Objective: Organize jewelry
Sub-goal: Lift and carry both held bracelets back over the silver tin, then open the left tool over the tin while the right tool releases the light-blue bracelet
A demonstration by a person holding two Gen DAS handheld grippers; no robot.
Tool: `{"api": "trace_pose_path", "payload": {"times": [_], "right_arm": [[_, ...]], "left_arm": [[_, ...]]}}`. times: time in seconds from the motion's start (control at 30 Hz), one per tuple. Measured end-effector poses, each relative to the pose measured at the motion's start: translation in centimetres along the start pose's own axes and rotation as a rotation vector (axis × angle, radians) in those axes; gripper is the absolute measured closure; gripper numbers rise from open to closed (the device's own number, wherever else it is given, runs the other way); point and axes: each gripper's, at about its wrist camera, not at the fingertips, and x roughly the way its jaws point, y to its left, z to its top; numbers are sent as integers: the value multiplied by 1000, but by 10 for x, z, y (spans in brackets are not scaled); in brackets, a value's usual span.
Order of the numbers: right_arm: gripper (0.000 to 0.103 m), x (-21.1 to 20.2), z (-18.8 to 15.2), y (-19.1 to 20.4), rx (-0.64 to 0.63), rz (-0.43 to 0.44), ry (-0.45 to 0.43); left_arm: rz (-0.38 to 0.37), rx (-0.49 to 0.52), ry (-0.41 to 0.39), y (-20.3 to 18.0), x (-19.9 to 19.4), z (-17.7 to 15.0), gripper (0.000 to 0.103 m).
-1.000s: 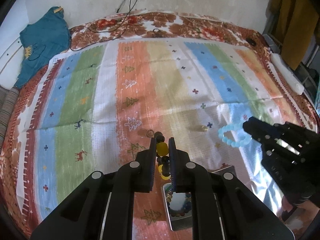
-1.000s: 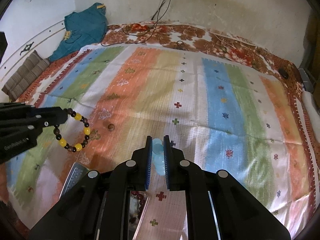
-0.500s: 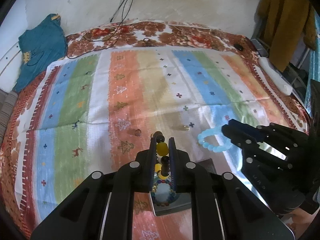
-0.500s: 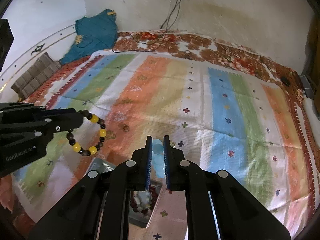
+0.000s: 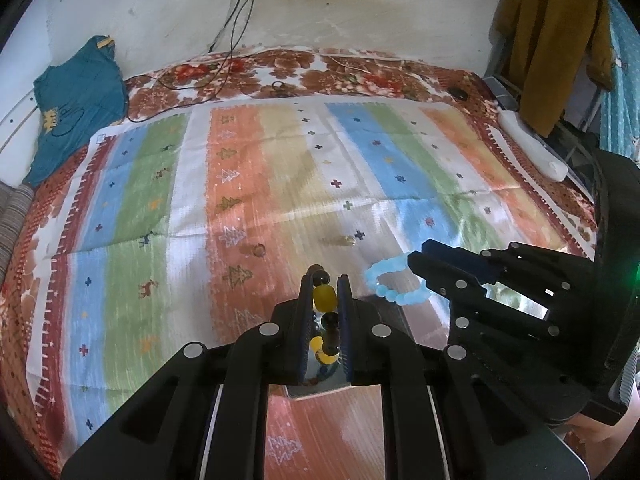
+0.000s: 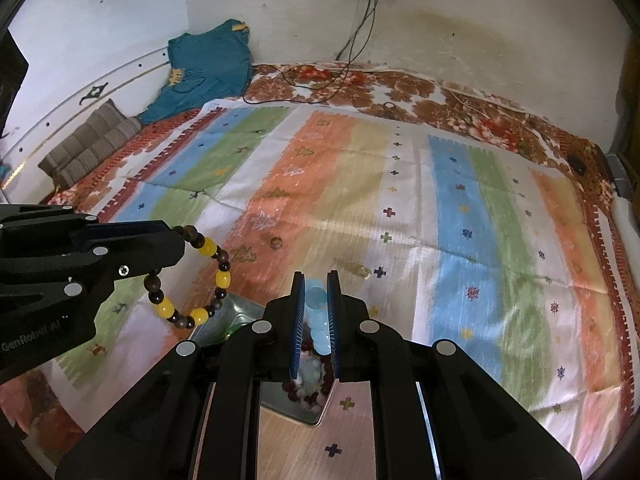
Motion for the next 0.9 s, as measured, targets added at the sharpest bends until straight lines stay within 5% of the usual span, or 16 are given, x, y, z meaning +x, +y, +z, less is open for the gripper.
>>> {"api": "trace_pose_path", "payload": {"times": [0.5, 0.63, 0.9], "right_arm": [[91, -15, -28, 8, -3, 43, 36], [70, -15, -32, 2, 22, 27, 49], [68, -4, -35, -7, 47, -4, 83]], "left_arm": [[15, -29, 9, -1, -9, -21, 91], [30, -56, 24, 8, -7, -24, 90], [47, -83, 38, 18, -2, -27, 77]]}}
